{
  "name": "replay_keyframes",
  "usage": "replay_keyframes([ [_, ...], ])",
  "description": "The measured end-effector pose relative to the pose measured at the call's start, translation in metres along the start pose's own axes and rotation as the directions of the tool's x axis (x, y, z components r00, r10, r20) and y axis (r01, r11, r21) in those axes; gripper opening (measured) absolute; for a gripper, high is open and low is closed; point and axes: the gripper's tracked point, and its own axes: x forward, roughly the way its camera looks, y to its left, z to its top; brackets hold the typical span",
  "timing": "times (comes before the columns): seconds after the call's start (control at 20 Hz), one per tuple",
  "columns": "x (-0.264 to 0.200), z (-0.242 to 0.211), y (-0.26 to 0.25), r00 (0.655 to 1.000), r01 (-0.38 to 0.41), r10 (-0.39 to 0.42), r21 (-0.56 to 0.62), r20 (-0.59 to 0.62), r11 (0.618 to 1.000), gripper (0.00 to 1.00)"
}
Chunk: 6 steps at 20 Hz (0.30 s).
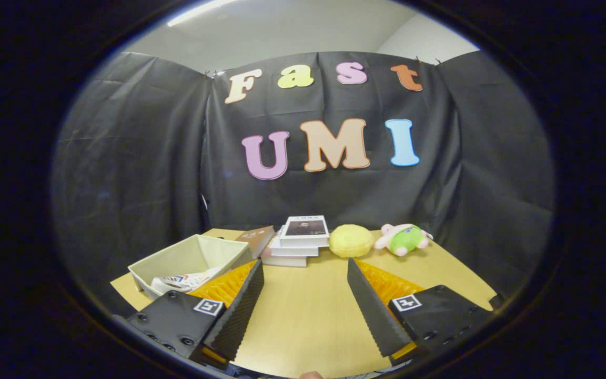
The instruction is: Open the storage box then place both shoes into the box .Put the left shoe in first, then the right shoe, with the right side of both shoes facing outward in a uniform manner.
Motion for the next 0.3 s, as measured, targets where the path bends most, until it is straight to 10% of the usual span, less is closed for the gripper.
replay_keyframes([
  [0.3, -0.017, -0.006, -0.046, 0.999, 0.053, -0.053, 0.028, -0.006, 0.998, 1.0],
])
